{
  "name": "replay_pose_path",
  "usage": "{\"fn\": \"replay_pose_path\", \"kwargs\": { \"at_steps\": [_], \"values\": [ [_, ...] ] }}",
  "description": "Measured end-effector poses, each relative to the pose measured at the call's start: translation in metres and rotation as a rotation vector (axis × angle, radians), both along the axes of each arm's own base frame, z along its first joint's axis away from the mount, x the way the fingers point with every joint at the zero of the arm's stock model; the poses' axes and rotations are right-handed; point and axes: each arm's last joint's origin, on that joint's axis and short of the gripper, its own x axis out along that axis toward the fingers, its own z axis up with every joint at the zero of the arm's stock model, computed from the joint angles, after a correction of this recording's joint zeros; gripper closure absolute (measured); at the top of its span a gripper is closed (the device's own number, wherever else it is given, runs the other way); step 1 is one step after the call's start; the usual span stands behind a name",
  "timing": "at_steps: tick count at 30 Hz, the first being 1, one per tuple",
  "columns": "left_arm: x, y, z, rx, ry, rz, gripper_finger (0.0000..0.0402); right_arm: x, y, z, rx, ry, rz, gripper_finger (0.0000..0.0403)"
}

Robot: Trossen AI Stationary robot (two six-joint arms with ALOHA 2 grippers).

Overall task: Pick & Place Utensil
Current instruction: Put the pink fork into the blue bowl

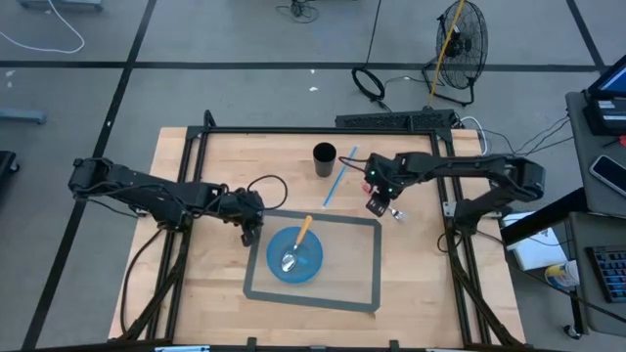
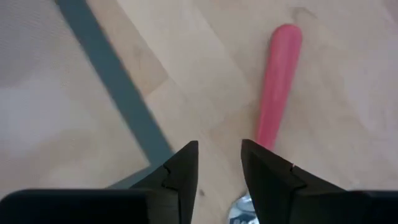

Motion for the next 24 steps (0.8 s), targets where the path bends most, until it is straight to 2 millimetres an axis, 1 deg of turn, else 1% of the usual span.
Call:
{"fn": "replay_pose_path", "kwargs": {
  "at_steps": [6, 10, 13, 18, 24],
  "values": [
    [0.001, 0.0, 0.001, -0.008, -0.012, 0.024, 0.0309, 0.002, -0.004, -0.009, -0.079, 0.063, -0.016, 0.0239],
    [0.001, 0.0, 0.001, -0.011, -0.013, 0.03, 0.0309, 0.001, -0.008, -0.009, -0.108, 0.07, -0.034, 0.0208],
    [0.001, 0.0, 0.001, -0.007, -0.013, 0.038, 0.0309, -0.002, -0.014, -0.01, -0.109, 0.075, -0.056, 0.0194],
    [0.001, 0.001, 0.001, -0.002, -0.014, 0.05, 0.0309, -0.01, -0.021, -0.017, -0.082, 0.107, -0.115, 0.0194],
    [0.001, 0.001, 0.001, 0.003, -0.015, 0.057, 0.0309, -0.012, -0.018, -0.024, -0.056, 0.104, -0.118, 0.0203]
  ]
}}
